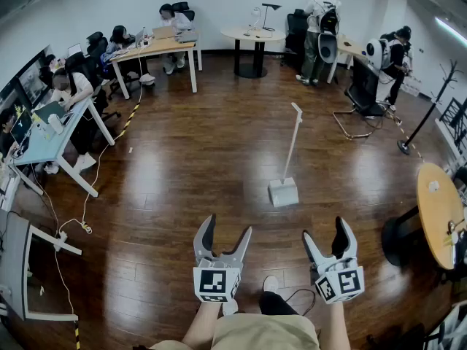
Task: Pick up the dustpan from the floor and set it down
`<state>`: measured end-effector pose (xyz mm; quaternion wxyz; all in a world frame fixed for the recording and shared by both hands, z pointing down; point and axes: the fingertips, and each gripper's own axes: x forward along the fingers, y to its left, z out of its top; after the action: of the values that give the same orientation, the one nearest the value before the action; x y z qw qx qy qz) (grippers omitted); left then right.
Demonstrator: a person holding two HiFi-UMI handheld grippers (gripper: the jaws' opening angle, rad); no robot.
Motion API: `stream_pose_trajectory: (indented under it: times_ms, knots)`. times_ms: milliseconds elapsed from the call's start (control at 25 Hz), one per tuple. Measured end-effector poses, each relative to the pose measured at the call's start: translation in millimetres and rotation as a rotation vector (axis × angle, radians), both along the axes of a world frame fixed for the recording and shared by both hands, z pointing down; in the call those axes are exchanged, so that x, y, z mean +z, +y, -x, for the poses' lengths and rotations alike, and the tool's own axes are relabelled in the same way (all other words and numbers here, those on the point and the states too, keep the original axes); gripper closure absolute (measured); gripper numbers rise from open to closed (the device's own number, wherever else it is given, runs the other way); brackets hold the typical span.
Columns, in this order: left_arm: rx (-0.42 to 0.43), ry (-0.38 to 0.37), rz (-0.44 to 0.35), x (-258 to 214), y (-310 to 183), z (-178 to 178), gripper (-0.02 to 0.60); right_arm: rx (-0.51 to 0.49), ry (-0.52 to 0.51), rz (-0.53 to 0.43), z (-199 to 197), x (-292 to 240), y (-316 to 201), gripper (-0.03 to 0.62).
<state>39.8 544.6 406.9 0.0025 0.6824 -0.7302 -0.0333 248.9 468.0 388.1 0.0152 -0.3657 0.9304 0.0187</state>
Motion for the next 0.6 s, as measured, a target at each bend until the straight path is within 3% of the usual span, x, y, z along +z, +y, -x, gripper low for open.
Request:
stream_pose_trajectory:
  times_ms: [360,600]
  knots:
    - [0.025,0.101,-0.080,-30,-85,-26,0.230,-0.039,-0.024,-0.041,-14,-13,-87,0.177]
    - [0.029,0.001,-0.071,-34,-134,-61,0.222,-0.040,-0.033,-0.091,-47,-20,-143,0.169]
